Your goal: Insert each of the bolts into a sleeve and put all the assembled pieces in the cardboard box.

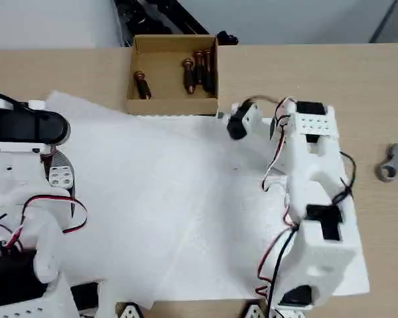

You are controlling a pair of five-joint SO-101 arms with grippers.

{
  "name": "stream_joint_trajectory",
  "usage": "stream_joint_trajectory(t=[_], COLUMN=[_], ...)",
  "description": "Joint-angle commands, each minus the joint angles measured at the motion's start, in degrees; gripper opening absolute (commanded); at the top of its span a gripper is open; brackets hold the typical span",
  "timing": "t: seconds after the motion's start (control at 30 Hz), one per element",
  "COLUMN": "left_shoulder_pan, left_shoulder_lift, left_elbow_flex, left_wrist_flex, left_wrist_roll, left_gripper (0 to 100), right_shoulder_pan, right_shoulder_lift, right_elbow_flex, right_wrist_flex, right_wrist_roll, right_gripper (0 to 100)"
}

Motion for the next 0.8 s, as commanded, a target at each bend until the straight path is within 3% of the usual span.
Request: stream_joint_trajectory(t=[0.0,0.23,0.53,0.77], left_shoulder_pan=[-0.35,-0.35,-0.35,0.09], left_shoulder_lift=[-0.7,-0.7,-0.7,-0.7], left_elbow_flex=[-0.31,-0.31,-0.31,-0.22], left_wrist_flex=[-1.32,-1.41,-1.49,-1.58], left_wrist_roll=[-0.26,-0.53,-0.53,-0.18], left_gripper=[1,1,1,1], right_shoulder_pan=[-0.66,-3.91,-5.49,-12.62], right_shoulder_lift=[-13.23,-34.15,-58.24,-73.1], right_elbow_flex=[-0.44,1.49,16.09,32.62], right_wrist_flex=[0.13,7.08,8.04,7.69], right_wrist_roll=[-4.92,-17.93,-43.34,-45.98], right_gripper=[0.6,0.6,0.7,0.5])
